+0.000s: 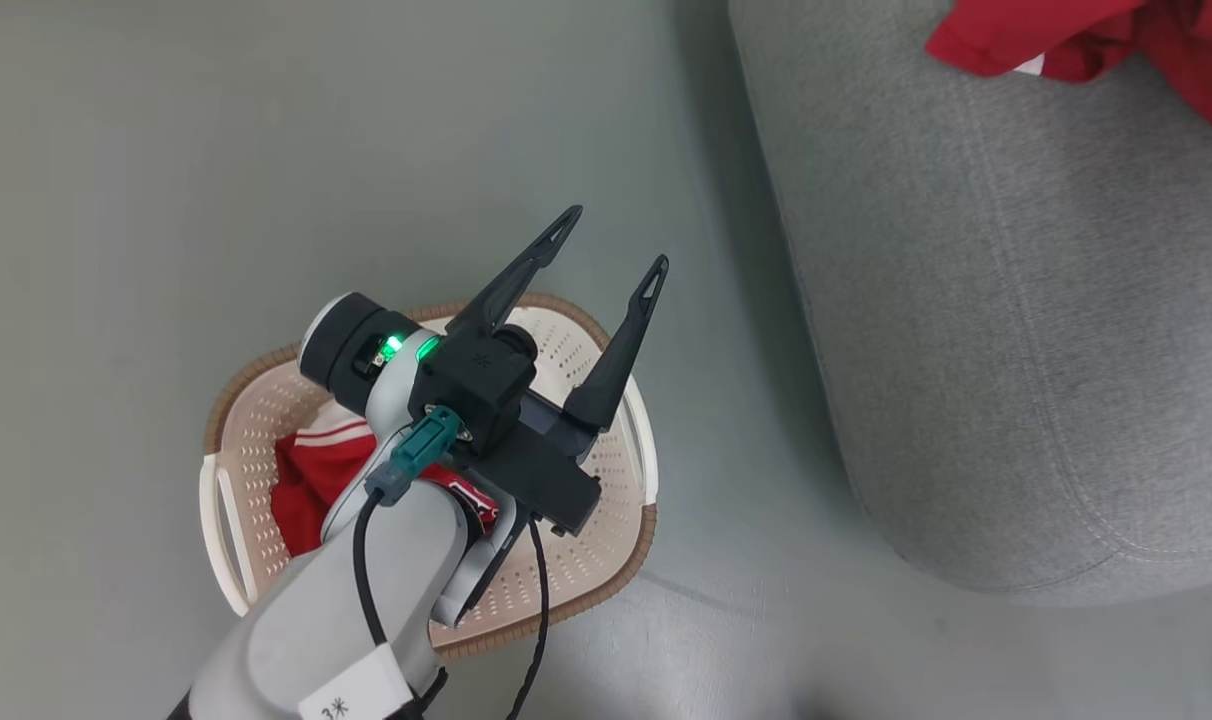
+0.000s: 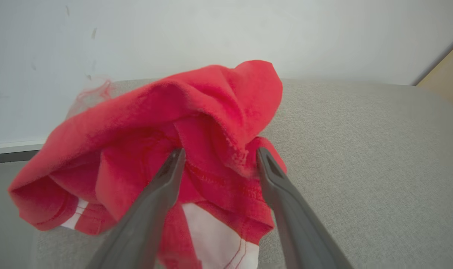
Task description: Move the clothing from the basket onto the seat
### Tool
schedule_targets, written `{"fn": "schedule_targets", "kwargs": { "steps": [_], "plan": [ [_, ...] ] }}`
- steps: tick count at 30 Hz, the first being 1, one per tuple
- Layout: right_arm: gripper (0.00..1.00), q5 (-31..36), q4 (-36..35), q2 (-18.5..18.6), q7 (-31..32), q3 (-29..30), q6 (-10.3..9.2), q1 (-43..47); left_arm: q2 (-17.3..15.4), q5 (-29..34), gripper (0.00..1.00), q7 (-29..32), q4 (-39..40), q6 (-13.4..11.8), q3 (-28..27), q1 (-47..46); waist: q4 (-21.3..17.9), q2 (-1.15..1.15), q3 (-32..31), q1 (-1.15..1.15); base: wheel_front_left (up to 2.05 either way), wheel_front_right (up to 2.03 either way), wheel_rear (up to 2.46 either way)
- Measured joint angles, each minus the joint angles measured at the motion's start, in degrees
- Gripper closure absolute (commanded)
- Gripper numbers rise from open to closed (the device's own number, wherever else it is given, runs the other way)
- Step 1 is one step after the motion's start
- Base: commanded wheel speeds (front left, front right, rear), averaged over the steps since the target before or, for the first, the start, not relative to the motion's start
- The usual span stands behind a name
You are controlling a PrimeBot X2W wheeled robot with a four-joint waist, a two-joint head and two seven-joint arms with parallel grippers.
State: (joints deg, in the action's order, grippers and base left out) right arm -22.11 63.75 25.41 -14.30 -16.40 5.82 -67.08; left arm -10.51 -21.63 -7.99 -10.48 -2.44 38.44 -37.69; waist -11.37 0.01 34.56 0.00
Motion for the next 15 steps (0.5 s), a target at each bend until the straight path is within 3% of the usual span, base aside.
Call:
{"fn": "schedule_targets", "kwargs": {
  "steps": [15],
  "plan": [
    [0.0, 0.5, -6.9, -3.1, -0.2, 0.0, 0.26, 7.7, 2.4, -4.1, 0.0, -4.8, -7.6, 0.3, -4.0, 3.6, 0.7, -0.02, -9.5, -0.01, 0.0, 0.0, 0.0]
  ]
}}
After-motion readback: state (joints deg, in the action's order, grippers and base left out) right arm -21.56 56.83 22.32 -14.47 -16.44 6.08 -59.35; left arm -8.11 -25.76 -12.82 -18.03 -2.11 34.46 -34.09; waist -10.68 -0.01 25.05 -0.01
